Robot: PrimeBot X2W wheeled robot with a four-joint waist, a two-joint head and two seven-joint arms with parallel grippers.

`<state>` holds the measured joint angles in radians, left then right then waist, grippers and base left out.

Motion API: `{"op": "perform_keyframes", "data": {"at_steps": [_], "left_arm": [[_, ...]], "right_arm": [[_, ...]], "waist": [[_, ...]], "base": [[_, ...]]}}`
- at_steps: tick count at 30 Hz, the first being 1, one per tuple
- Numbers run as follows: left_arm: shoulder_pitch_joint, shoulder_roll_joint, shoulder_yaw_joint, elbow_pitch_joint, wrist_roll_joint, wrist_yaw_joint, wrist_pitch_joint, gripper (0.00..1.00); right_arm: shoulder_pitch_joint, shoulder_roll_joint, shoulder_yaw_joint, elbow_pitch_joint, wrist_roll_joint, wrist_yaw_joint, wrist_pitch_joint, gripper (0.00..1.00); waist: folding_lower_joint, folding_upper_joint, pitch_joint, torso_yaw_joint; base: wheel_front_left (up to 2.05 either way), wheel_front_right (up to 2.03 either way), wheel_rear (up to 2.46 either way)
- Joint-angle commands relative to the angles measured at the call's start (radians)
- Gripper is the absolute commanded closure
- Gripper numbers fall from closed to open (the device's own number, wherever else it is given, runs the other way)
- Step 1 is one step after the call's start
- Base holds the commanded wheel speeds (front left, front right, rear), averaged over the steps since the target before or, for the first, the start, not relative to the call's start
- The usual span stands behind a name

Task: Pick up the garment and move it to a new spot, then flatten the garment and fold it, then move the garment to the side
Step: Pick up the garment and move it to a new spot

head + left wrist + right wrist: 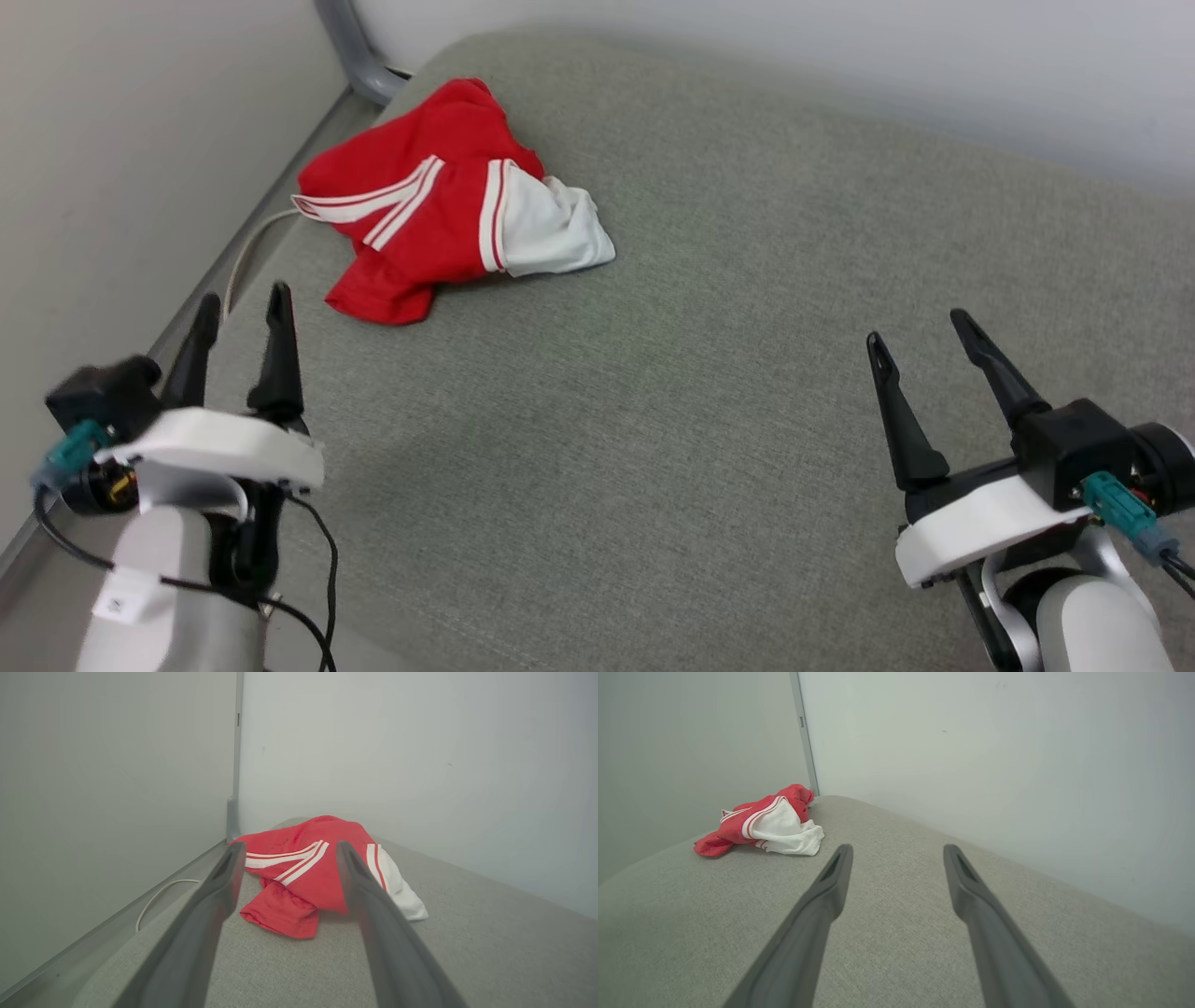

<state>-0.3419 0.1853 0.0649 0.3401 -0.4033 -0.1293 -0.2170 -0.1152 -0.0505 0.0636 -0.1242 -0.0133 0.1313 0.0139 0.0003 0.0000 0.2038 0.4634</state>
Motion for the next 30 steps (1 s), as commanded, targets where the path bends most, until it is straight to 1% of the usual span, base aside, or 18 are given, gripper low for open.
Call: {"op": "perform_keyframes", "data": {"at_steps": [1,5,6,13,16,19,20,21,23,25,26,27,28,30], "left_arm": [[-0.048,0.010,-0.008,0.009,-0.027,-0.002,0.015,0.00],[-0.169,0.096,-0.014,0.083,-0.125,-0.002,0.129,0.00],[-0.199,0.110,-0.017,0.107,-0.164,-0.002,0.173,0.00],[-0.393,0.261,-0.081,0.203,-0.289,-0.002,0.403,0.00],[-0.467,0.322,-0.101,0.235,-0.335,-0.002,0.487,0.00],[-0.528,0.368,-0.123,0.267,-0.380,-0.002,0.555,0.00],[-0.528,0.368,-0.123,0.267,-0.380,-0.002,0.555,0.00],[-0.562,0.395,-0.125,0.292,-0.423,-0.001,0.596,0.00],[-0.583,0.420,-0.124,0.318,-0.457,-0.001,0.639,0.00],[-0.601,0.440,-0.119,0.342,-0.492,-0.001,0.674,0.00],[-0.601,0.440,-0.119,0.342,-0.492,-0.001,0.674,0.00],[-0.605,0.458,-0.132,0.376,-0.512,-0.001,0.724,0.00],[-0.605,0.458,-0.132,0.376,-0.512,-0.001,0.724,0.00],[-0.606,0.468,-0.144,0.416,-0.523,-0.001,0.779,0.00]], "right_arm": [[-0.026,0.001,0.001,-0.007,-0.013,-0.001,0.005,0.00],[-0.071,0.000,0.008,-0.016,-0.022,-0.001,0.010,0.00],[-0.083,0.000,0.012,-0.016,-0.025,-0.001,0.008,0.00],[-0.162,0.001,0.033,-0.003,-0.051,-0.001,-0.005,0.00],[-0.196,0.000,0.047,-0.004,-0.055,-0.001,-0.010,0.00],[-0.221,0.000,0.055,-0.004,-0.056,-0.001,-0.018,0.00],[-0.221,0.000,0.055,-0.004,-0.056,-0.001,-0.018,0.00],[-0.233,0.001,0.062,-0.004,-0.056,-0.001,-0.022,0.00],[-0.245,0.001,0.069,-0.005,-0.055,-0.001,-0.027,0.00],[-0.254,0.000,0.070,-0.008,-0.057,-0.001,-0.030,0.00],[-0.254,0.000,0.070,-0.008,-0.057,-0.001,-0.030,0.00],[-0.262,0.000,0.067,-0.018,-0.061,-0.001,-0.033,0.00],[-0.262,0.000,0.067,-0.018,-0.061,-0.001,-0.033,0.00],[-0.257,0.000,0.064,-0.023,-0.064,-0.001,-0.034,0.00]], "waist": [[-0.0003,0.0000,0.083,-0.052],[-0.0003,0.0000,0.172,-0.100],[-0.0003,0.0000,0.194,-0.113],[-0.0003,0.0000,0.328,-0.200],[-0.0003,0.0000,0.382,-0.235],[-0.0003,0.0000,0.422,-0.263],[-0.0003,0.0000,0.422,-0.263],[-0.0003,0.0000,0.445,-0.281],[-0.0003,0.0000,0.464,-0.302],[-0.0003,0.0000,0.480,-0.319],[-0.0003,0.0000,0.480,-0.319],[-0.0003,0.0000,0.494,-0.329],[-0.0003,0.0000,0.494,-0.329],[-0.0003,0.0000,0.502,-0.336]], "base": [[0.00,0.00,0.00],[0.00,0.00,0.00],[0.00,0.00,0.00],[0.00,0.00,0.00],[0.00,0.00,0.00],[0.00,0.00,0.00],[0.00,0.00,0.00],[0.00,0.00,0.00],[0.00,0.00,0.00],[0.00,0.00,0.00],[0.00,0.00,0.00],[0.00,0.00,0.00],[0.00,0.00,0.00],[0.00,0.00,0.00]]}}
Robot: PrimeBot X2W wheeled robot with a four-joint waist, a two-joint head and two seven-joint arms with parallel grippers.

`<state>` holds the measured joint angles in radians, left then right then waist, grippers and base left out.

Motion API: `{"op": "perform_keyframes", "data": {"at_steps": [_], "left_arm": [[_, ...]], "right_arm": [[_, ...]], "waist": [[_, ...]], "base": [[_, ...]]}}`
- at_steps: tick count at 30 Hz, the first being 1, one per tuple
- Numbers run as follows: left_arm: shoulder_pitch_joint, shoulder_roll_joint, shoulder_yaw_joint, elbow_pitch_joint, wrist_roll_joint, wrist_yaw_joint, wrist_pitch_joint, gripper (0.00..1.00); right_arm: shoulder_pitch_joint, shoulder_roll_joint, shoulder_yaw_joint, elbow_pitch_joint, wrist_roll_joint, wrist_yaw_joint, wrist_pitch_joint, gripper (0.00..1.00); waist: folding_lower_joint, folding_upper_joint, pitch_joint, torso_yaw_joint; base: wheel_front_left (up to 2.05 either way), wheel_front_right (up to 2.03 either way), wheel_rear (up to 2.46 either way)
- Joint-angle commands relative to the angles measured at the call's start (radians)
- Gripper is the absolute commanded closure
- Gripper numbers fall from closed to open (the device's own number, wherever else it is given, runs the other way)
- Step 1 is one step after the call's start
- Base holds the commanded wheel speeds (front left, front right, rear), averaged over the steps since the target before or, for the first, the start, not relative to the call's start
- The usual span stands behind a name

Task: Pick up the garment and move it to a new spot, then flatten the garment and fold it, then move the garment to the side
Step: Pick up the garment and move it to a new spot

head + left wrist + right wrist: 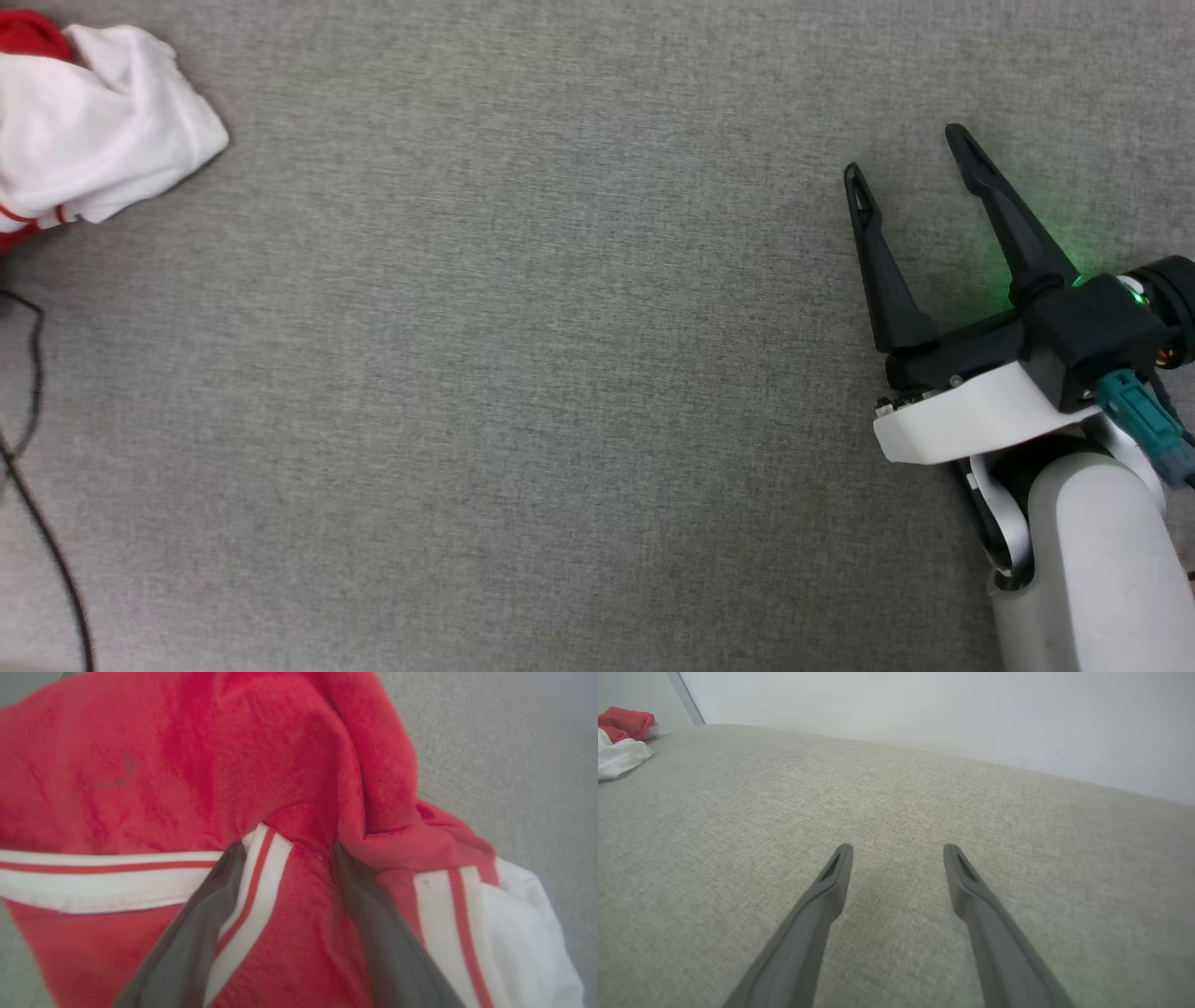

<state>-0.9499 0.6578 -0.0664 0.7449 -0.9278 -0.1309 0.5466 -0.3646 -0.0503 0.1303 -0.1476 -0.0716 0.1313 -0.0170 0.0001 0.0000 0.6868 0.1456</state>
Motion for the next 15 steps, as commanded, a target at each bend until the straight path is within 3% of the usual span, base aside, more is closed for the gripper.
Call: {"op": "perform_keyframes", "data": {"at_steps": [1,5,6,7,8,15], "left_arm": [[0.004,-0.007,-0.021,0.033,-0.004,0.001,0.040,0.00],[0.022,-0.030,-0.047,0.126,-0.020,0.037,0.166,0.00],[0.023,-0.038,-0.054,0.142,-0.024,0.043,0.196,0.29],[0.020,-0.041,-0.058,0.146,-0.024,0.045,0.202,0.77],[0.014,-0.041,-0.059,0.148,-0.017,0.049,0.189,1.00],[-0.018,-0.015,-0.077,0.123,0.064,0.051,0.000,1.00]], "right_arm": [[-0.007,0.000,-0.004,-0.003,-0.008,-0.001,-0.004,0.00],[-0.002,0.000,-0.005,-0.020,-0.011,-0.001,-0.005,0.00],[-0.001,0.000,-0.005,-0.024,-0.013,-0.001,-0.006,0.00],[0.000,0.000,-0.004,-0.028,-0.012,-0.001,-0.007,0.00],[0.000,0.000,-0.004,-0.031,-0.012,-0.001,-0.010,0.00],[0.029,0.000,-0.016,-0.009,0.008,-0.001,-0.037,0.00]], "waist": [[-0.0001,0.0000,0.023,-0.020],[-0.0001,0.0000,0.022,-0.026],[-0.0001,0.0000,0.020,-0.026],[-0.0001,0.0000,0.017,-0.026],[-0.0001,0.0000,0.013,-0.027],[-0.0001,0.0000,-0.074,-0.020]], "base": [[0.00,0.00,0.00],[0.00,0.00,0.00],[0.00,0.00,0.00],[0.00,0.00,0.00],[0.00,0.00,0.00],[0.00,0.00,0.00]]}}
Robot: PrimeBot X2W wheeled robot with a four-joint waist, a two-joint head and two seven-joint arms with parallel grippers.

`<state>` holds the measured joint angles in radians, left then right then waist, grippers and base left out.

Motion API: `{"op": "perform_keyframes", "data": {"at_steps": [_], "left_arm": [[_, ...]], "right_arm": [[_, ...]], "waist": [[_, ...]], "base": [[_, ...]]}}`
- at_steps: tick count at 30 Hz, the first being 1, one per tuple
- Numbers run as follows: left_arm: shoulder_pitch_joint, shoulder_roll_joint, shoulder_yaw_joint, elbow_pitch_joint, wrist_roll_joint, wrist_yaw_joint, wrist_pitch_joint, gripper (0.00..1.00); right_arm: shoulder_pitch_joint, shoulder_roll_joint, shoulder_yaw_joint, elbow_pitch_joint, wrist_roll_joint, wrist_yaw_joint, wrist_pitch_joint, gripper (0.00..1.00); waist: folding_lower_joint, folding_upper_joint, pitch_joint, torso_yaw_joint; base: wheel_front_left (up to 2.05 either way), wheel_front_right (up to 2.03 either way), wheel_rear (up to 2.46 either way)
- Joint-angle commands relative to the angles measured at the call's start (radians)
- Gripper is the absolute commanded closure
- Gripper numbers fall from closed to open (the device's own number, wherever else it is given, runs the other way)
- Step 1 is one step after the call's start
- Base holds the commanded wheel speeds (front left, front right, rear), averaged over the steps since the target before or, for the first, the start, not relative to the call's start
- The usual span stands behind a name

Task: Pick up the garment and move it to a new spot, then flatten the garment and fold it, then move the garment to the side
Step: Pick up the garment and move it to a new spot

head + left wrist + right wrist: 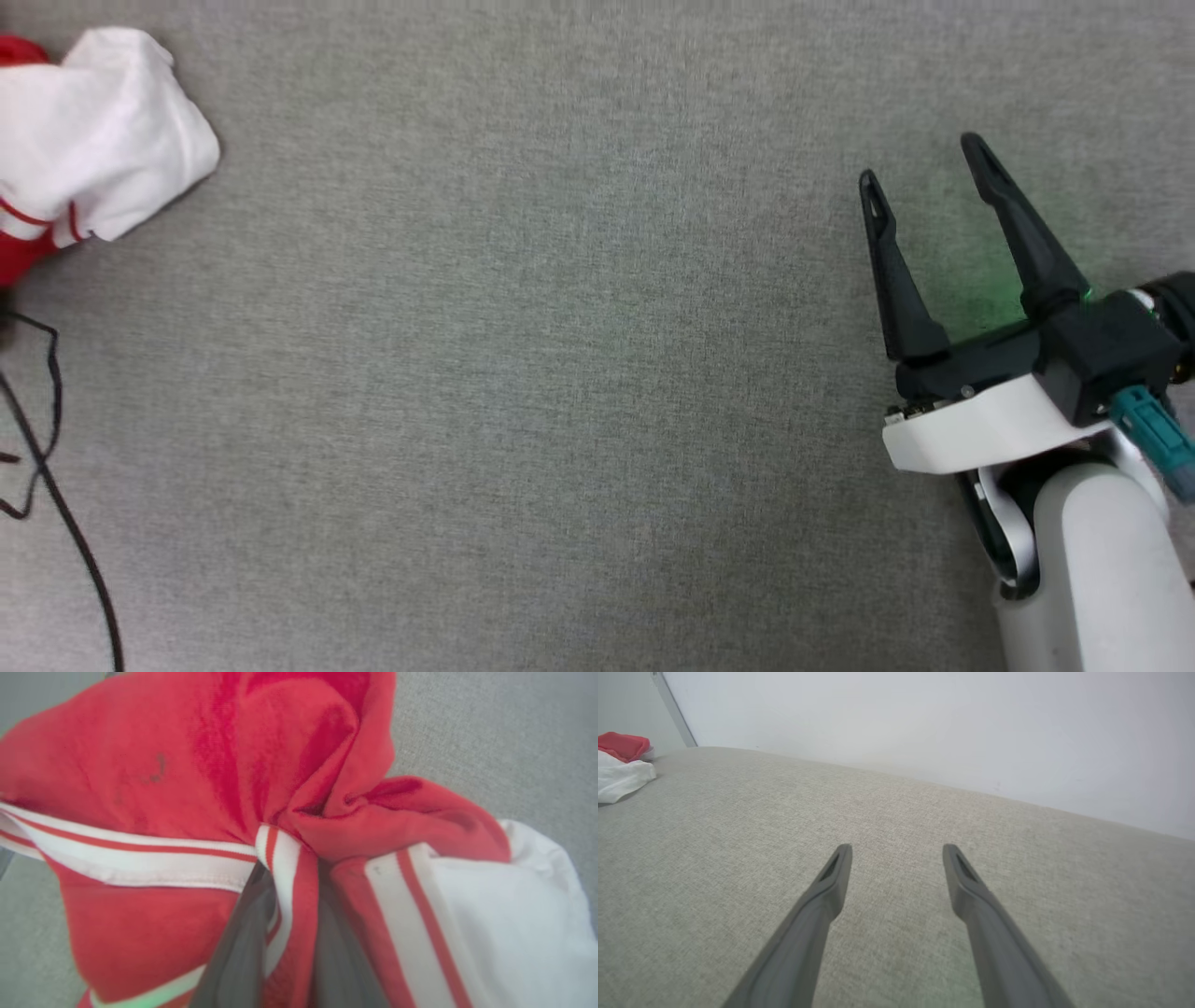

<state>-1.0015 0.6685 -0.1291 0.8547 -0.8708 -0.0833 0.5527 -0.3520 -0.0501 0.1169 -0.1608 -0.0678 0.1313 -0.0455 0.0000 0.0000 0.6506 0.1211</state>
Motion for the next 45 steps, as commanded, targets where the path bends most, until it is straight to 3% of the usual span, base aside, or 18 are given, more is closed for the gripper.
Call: {"op": "perform_keyframes", "data": {"at_steps": [1,6,11,20,33,45], "left_arm": [[0.032,-0.021,-0.019,0.009,0.019,0.001,-0.035,1.00],[0.048,-0.027,-0.027,-0.010,0.071,-0.001,-0.207,1.00],[0.106,-0.068,-0.054,-0.036,0.112,-0.007,-0.347,1.00],[0.242,-0.149,-0.103,-0.138,0.171,0.036,-0.523,1.00],[0.444,-0.291,-0.229,-0.407,0.181,0.063,-0.475,1.00],[0.529,-0.450,-0.487,-0.528,0.221,0.004,-0.337,1.00]], "right_arm": [[0.022,0.000,-0.004,0.010,0.009,-0.001,-0.012,0.00],[0.059,0.000,-0.023,0.043,0.043,-0.001,-0.034,0.00],[0.109,0.000,-0.052,0.071,0.076,-0.001,-0.047,0.00],[0.199,0.000,-0.095,0.089,0.133,-0.001,-0.055,0.00],[0.287,0.000,-0.116,0.095,0.186,-0.001,-0.054,0.00],[0.314,0.001,-0.135,0.080,0.221,-0.001,-0.058,0.00]], "waist": [[0.0000,0.0000,-0.057,0.007],[0.0000,0.0000,-0.165,0.021],[0.0000,0.0000,-0.276,0.039],[0.0000,0.0000,-0.438,0.021],[0.0000,0.0000,-0.557,-0.113],[0.0000,0.0000,-0.508,-0.257]], "base": [[0.00,0.00,0.00],[0.00,0.00,0.00],[0.00,0.00,0.00],[0.00,0.00,0.00],[0.00,0.00,0.00],[0.00,0.00,0.00]]}}
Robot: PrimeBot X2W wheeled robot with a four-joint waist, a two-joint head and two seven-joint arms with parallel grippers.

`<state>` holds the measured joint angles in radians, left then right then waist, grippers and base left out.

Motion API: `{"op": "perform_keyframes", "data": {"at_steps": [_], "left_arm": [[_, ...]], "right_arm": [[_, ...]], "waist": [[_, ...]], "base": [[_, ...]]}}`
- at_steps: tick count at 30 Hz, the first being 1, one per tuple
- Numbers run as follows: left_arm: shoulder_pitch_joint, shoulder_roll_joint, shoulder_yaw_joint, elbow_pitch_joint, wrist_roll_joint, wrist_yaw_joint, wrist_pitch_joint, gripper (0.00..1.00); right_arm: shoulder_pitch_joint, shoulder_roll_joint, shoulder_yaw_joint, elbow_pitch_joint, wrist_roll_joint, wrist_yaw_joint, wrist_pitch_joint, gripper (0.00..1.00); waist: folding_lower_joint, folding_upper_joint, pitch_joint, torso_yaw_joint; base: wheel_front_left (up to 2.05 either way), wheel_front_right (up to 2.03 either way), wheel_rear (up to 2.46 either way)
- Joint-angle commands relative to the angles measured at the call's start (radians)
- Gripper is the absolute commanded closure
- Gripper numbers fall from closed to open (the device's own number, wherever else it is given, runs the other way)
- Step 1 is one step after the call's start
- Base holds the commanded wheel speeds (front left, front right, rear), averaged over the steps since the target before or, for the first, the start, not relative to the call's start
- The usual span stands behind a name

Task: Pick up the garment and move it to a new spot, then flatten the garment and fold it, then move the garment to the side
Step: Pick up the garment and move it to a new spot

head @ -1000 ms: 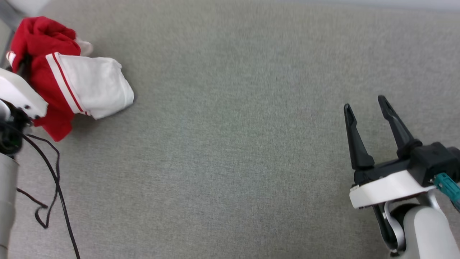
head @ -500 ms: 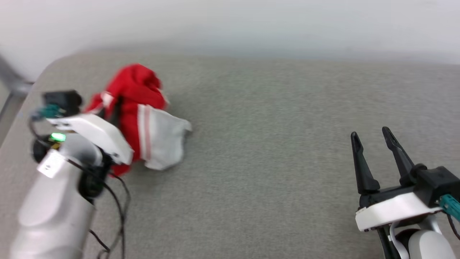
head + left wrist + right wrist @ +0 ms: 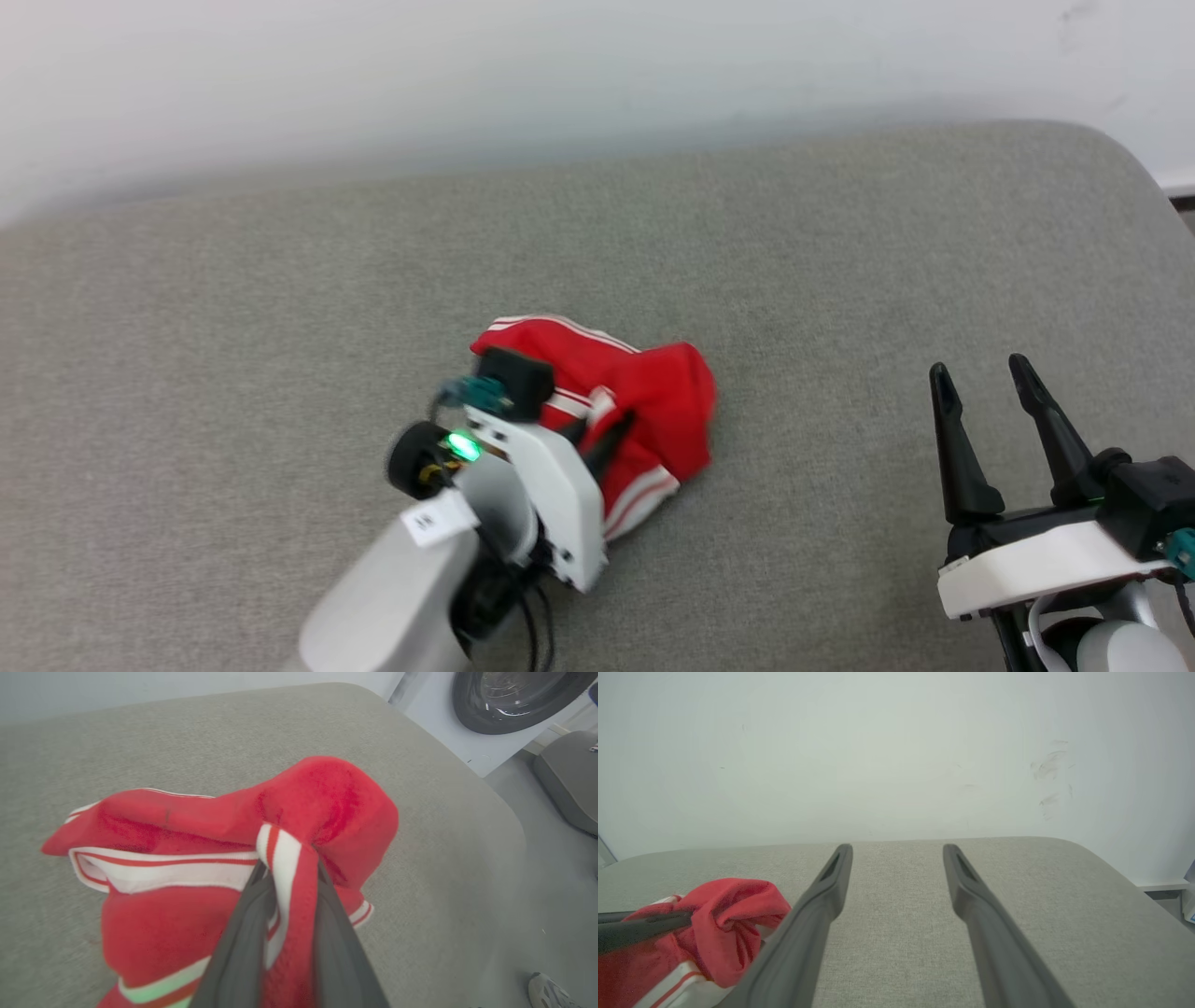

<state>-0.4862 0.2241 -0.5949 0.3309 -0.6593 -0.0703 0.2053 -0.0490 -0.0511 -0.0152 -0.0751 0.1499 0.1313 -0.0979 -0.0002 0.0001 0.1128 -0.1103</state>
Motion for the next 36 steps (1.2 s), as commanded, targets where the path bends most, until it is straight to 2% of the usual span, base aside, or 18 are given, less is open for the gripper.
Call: {"op": "perform_keyframes", "data": {"at_steps": [1,5,9,10,11,12,18,21,30,36], "left_arm": [[0.020,-0.017,-0.043,-0.008,0.014,-0.014,0.018,1.00],[0.047,-0.036,-0.132,-0.012,0.042,-0.033,0.040,1.00],[0.060,-0.035,-0.179,-0.008,0.060,-0.043,0.023,1.00],[0.060,-0.033,-0.188,-0.009,0.068,-0.043,0.014,0.85],[0.059,-0.033,-0.190,-0.014,0.068,-0.045,0.003,0.15],[0.054,-0.031,-0.191,-0.021,0.078,-0.045,-0.016,0.00],[0.043,-0.026,-0.172,-0.065,0.112,-0.033,-0.135,0.00],[0.059,-0.023,-0.151,-0.090,0.130,-0.010,-0.204,0.00],[0.144,-0.008,-0.016,-0.106,0.104,0.096,-0.415,0.00],[0.222,0.041,0.108,-0.131,0.101,0.161,-0.465,0.00]], "right_arm": [[0.009,0.002,-0.003,-0.006,0.010,-0.001,-0.008,0.00],[0.000,0.002,-0.003,-0.007,0.019,-0.001,-0.020,0.00],[-0.012,0.002,-0.006,0.000,0.021,-0.001,-0.032,0.00],[-0.014,0.002,-0.007,0.001,0.018,-0.001,-0.033,0.00],[-0.015,0.002,-0.007,0.001,0.014,-0.001,-0.033,0.00],[-0.016,0.002,-0.007,0.004,0.011,-0.001,-0.032,0.00],[-0.010,0.002,-0.013,0.005,-0.003,-0.001,-0.019,0.00],[0.002,0.002,-0.015,0.002,-0.014,-0.001,-0.007,0.00],[0.063,0.001,-0.030,-0.018,-0.030,-0.001,0.038,0.00],[0.110,0.001,-0.030,-0.038,-0.028,-0.001,0.060,0.00]], "waist": [[0.0002,-0.0001,0.041,-0.031],[0.0002,-0.0001,0.082,-0.042],[0.0002,-0.0001,0.102,-0.030],[0.0002,-0.0001,0.102,-0.023],[0.0002,-0.0001,0.101,-0.015],[0.0002,-0.0001,0.095,-0.007],[0.0002,-0.0001,0.053,0.038],[0.0002,-0.0001,0.021,0.066],[0.0002,-0.0001,-0.078,0.143],[0.0002,-0.0001,-0.114,0.171]], "base": [[0.00,0.00,0.00],[0.00,0.00,0.00],[0.00,0.00,0.00],[0.00,0.00,0.00],[0.00,0.00,0.00],[0.00,0.00,0.00],[0.00,0.00,0.00],[0.00,0.00,0.00],[0.00,0.00,0.00],[0.00,0.00,0.00]]}}
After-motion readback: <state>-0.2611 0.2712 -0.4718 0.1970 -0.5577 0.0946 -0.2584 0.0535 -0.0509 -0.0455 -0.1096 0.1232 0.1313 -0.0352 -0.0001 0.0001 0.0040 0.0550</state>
